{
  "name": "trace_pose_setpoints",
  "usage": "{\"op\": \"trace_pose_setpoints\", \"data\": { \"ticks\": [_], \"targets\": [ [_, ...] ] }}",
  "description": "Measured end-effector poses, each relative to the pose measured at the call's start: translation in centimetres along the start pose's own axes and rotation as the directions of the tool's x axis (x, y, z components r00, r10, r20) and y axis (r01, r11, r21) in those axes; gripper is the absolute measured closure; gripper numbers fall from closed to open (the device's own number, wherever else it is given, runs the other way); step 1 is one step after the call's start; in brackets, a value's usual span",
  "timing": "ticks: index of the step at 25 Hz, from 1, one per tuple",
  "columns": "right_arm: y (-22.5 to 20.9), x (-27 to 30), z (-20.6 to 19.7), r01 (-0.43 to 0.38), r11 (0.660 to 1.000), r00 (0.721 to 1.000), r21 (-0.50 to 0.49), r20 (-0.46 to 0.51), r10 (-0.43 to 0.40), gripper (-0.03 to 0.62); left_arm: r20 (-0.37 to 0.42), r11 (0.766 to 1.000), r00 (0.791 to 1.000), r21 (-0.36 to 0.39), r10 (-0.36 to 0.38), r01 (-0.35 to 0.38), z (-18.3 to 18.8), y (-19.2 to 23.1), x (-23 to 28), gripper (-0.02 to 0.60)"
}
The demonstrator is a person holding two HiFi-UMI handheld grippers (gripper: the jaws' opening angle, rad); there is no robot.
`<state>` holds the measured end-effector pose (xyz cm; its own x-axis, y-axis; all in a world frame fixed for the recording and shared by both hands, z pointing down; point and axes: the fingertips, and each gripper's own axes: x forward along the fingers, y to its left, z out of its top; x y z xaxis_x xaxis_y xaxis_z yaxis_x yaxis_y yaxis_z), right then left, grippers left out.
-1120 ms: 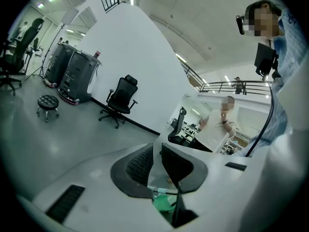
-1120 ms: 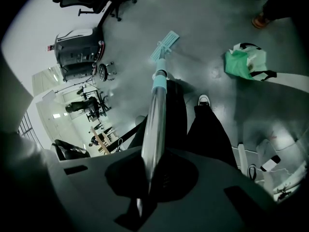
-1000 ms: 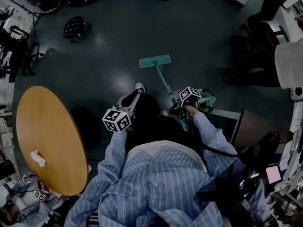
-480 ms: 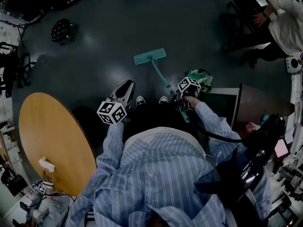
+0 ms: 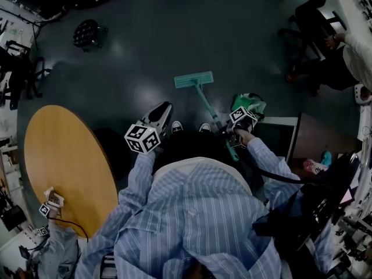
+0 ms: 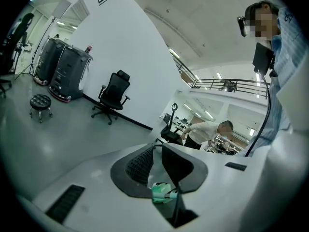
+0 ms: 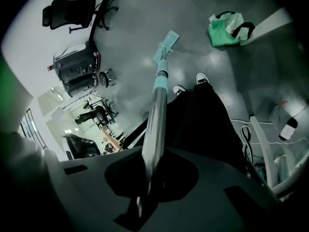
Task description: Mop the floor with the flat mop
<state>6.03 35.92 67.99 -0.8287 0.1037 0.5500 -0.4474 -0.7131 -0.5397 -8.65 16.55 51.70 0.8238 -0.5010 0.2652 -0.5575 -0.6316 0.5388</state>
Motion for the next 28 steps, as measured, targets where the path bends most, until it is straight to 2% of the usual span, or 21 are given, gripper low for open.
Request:
{"op": "trace_pose_setpoints", "data": {
  "ticks": [3,8,12,19,21,25,28],
  "targets": [
    [0.2,-0.1,1.3,-0.007,1.000,1.000,0.008,-0.001,0.007,0.562,-0.005,1.000,1.000,0.001,-0.006,0.006,-0.5,0.5,1.1,0.523],
    [0.9,-0.1,-1.4,0.004,1.000,1.000,0.004,-0.005,-0.004,0.562,-0.006,1.000,1.000,0.012,-0.020,0.020,0.3,-1.1,-0.9,0.523],
    [0.4,0.4,-0.3,-0.021,1.000,1.000,0.008,0.004,0.021,0.562,-0.004,1.000,1.000,0.018,-0.018,0.018,0.0,-0.5,-0.8,0.523],
    [0.0,0.0,-1.7,-0.026,0.998,0.999,0.051,0.027,0.025,0.562,-0.004,0.999,1.000,0.022,-0.026,0.026,0.1,-1.5,-1.9,0.523],
    [0.9,0.1,-1.5,-0.032,0.998,0.999,0.051,0.027,0.031,0.562,-0.006,0.999,1.000,0.023,-0.027,0.027,0.0,-0.7,-1.5,0.523],
    [3.1,1.3,2.0,-0.041,0.998,0.999,0.053,0.031,0.040,0.562,-0.012,0.999,1.000,0.026,-0.029,0.029,0.2,2.9,0.3,0.523],
    [2.9,1.1,1.2,-0.045,0.997,0.998,0.060,0.035,0.043,0.562,-0.016,0.999,0.999,0.027,-0.033,0.033,0.2,2.1,-0.1,0.523]
  ]
}}
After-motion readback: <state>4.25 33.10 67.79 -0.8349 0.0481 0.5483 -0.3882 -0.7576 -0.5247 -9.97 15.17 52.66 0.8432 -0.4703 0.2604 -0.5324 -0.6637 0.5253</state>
